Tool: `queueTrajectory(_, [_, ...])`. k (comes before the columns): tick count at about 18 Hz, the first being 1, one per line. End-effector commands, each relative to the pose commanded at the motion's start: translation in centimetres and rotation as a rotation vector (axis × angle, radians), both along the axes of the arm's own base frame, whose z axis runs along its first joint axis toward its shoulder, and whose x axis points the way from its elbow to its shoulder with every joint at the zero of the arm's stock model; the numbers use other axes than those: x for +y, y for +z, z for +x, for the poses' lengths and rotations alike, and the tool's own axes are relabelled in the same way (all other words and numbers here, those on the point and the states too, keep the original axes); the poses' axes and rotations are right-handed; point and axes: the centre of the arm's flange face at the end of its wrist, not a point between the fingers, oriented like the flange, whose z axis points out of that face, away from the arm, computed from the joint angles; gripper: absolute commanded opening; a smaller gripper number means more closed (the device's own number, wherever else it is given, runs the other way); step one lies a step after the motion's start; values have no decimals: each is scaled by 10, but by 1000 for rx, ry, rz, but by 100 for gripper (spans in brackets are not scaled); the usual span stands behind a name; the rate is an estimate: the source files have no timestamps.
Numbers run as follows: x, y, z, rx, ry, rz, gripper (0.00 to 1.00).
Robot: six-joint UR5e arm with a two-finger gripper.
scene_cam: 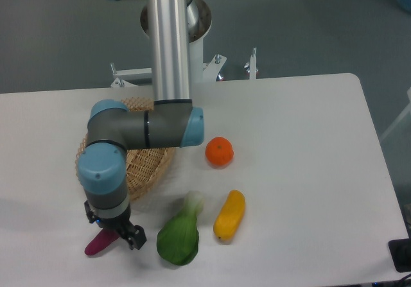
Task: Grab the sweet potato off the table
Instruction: 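Lower the gripper onto the purple sweet potato and close it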
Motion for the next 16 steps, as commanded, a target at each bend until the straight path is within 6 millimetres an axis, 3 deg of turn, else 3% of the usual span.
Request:
queueTrajectory(3, [0, -11, 12, -7, -17, -17, 100])
queueTrajectory(8, [-1, -25, 12, -15, -17, -37, 97])
queueTrajectory(12, [0, -25, 12, -15, -14, -37, 35])
queueTrajectory(14, [2, -16, 11, -7, -14, -22, 14])
queueTrajectory(16, [5, -2, 9, 2, -13, -2, 6])
